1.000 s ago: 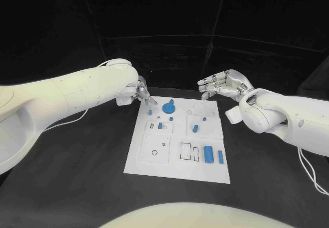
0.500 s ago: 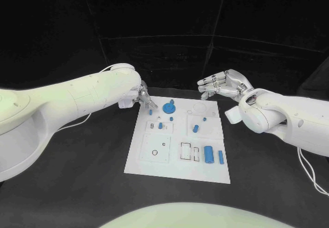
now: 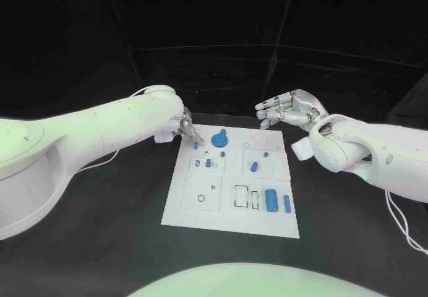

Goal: Assemble the parts on the task board

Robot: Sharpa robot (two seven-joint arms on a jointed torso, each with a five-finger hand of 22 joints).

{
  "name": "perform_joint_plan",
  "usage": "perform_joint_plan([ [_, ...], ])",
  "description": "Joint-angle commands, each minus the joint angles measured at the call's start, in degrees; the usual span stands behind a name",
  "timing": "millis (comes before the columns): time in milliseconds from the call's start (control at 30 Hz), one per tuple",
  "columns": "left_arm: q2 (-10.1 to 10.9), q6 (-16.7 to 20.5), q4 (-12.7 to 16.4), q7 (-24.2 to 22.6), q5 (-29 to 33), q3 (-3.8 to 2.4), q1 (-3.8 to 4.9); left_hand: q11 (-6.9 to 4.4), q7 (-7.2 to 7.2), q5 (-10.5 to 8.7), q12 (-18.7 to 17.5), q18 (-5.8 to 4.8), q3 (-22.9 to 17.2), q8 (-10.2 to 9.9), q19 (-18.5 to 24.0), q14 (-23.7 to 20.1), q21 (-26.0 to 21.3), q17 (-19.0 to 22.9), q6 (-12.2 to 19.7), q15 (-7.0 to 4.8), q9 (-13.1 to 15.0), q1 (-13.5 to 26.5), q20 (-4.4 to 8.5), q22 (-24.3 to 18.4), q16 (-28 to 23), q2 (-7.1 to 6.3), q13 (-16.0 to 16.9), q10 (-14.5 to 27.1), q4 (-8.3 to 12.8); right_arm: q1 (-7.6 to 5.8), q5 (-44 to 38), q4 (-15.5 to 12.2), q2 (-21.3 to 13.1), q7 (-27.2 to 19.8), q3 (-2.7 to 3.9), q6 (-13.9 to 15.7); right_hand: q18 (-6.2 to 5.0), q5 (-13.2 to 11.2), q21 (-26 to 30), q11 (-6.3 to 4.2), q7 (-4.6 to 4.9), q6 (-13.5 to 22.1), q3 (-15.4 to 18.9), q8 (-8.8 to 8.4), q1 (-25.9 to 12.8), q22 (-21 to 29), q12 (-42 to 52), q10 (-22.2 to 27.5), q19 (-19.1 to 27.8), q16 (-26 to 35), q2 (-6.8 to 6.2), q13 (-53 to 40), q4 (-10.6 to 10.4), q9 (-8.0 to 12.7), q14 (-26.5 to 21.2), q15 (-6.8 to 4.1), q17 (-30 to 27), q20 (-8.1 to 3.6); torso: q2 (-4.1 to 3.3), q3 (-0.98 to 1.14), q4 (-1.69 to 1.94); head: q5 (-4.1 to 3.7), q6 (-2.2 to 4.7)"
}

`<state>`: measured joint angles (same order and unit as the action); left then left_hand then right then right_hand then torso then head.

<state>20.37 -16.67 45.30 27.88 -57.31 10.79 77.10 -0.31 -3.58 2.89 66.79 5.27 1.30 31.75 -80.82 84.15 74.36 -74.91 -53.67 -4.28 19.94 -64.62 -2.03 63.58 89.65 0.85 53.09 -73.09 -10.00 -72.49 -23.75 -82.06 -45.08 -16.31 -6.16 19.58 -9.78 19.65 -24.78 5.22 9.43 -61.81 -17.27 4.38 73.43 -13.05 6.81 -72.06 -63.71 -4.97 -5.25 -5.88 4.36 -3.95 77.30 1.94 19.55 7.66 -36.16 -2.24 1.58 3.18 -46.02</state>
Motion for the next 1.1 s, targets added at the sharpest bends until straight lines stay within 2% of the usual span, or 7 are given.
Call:
perform_joint_plan([
  [33, -0.2, -0.6, -0.3, -0.7, -0.4, -0.04, -0.05, -0.28, -0.12, -0.08, 0.3, -0.17, -0.3, -0.3, -0.2, 5.8, 0.2, -15.1, -0.5, 0.05, -0.1, -1.5, 0.03, 0.1, 0.4, 0.43, 0.0, -0.1, 0.8, -0.12, -0.1, 0.0, 0.0, -0.6, 0.04, -0.5, -0.72, 0.4, 0.3, 0.16, 0.25, 0.2, -0.2, -0.37, -0.4, 0.1, -0.2, -0.2, -0.3, 0.2, 0.25, 0.1, -0.2, 0.0, 0.3, 0.04, -0.1, 0.12, 0.0, 0.01, -0.04, 0.02, -0.06],
  [267, -0.5, 0.1, -0.8, -0.6, -0.4, -0.06, -0.43, -0.28, -0.13, -0.08, 0.4, -0.17, -0.7, -0.3, -0.2, 5.8, 0.2, -15.1, -0.6, 0.05, -0.2, -2.5, 0.04, 0.1, 0.4, 0.91, 0.0, -0.1, 1.3, -0.12, -0.1, 0.0, 0.1, -0.6, 0.04, -0.5, -0.72, 0.4, 0.4, 0.16, 0.25, 0.2, -0.3, -0.35, -0.3, 0.1, -0.2, -0.2, -0.4, 0.2, 0.29, 0.1, -0.1, 0.0, 0.3, 0.04, -0.1, 0.11, -0.01, 0.03, -0.04, -0.07, -0.1],
  [733, -0.8, 0.9, -0.9, -1.0, -0.4, -0.07, -0.61, -0.33, -0.06, -0.08, 0.3, -0.16, -1.2, -0.3, -0.2, 5.8, 0.1, -15.1, -0.8, 0.04, -0.4, -3.8, 0.05, 0.0, 0.4, 1.7, -0.2, -0.1, 2.1, -0.12, -0.1, 0.0, 0.1, -0.7, 0.04, -0.4, -0.72, 0.5, 0.4, 0.16, 0.25, 0.2, -0.4, -0.34, -0.3, 0.1, -0.2, -0.2, -0.4, 0.3, 0.38, 0.1, -0.1, 0.0, 0.4, 0.03, -0.1, 0.11, 0.01, 0.04, 0.0, -0.23, -0.2],
  [833, -0.7, 1.0, -0.8, -1.3, -0.4, -0.07, -0.62, -0.55, 0.17, -0.08, 0.2, -0.15, -2.5, -0.4, -0.2, 5.8, 0.1, -15.1, -0.9, -0.07, -0.5, -5.7, 0.1, 0.1, 0.4, 2.81, -0.2, 0.0, 3.2, -0.12, -0.1, 0.0, 0.1, -0.7, 0.04, -0.4, -0.72, 0.5, 0.4, 0.16, 0.25, 0.2, -0.4, -0.34, -0.3, 0.1, -0.2, -0.2, -0.4, 0.3, 0.38, 0.1, -0.1, 0.0, 0.4, 0.03, -0.1, 0.11, 0.02, 0.03, 0.02, -0.26, -0.26],
  [967, -0.5, 1.0, -0.4, -1.6, -0.4, -0.07, -0.63, -1.01, 0.65, -0.06, -0.1, -0.15, -5.5, -0.6, -0.2, 5.8, 0.1, -15.1, -0.9, -0.41, -0.8, -9.9, 0.33, 0.1, 0.4, 4.31, -0.4, 0.2, 6.0, -0.12, -0.1, 0.0, 0.1, -0.7, 0.04, -0.4, -0.72, 0.5, 0.4, 0.16, 0.25, 0.2, -0.4, -0.34, -0.3, 0.1, -0.2, -0.2, -0.4, 0.3, 0.38, 0.1, -0.1, 0.0, 0.4, 0.03, -0.1, 0.11, 0.0, 0.01, 0.04, -0.27, -0.25],
  [1100, -0.4, 1.2, -0.1, -1.9, -0.4, -0.08, -0.63, -1.01, 0.66, -0.08, -0.2, -0.16, -6.6, -0.7, -0.2, 5.8, 0.1, -15.1, -0.9, -0.48, -0.9, -10.9, 0.46, 0.2, 0.4, 4.45, -0.5, 0.2, 7.0, -0.12, -0.1, 0.0, 0.1, -0.7, 0.04, -0.4, -0.72, 0.5, 0.4, 0.16, 0.25, 0.2, -0.4, -0.34, -0.3, 0.1, -0.2, -0.2, -0.4, 0.3, 0.38, 0.1, -0.1, 0.0, 0.4, 0.03, -0.1, 0.11, 0.03, 0.0, 0.05, -0.27, -0.31],
])
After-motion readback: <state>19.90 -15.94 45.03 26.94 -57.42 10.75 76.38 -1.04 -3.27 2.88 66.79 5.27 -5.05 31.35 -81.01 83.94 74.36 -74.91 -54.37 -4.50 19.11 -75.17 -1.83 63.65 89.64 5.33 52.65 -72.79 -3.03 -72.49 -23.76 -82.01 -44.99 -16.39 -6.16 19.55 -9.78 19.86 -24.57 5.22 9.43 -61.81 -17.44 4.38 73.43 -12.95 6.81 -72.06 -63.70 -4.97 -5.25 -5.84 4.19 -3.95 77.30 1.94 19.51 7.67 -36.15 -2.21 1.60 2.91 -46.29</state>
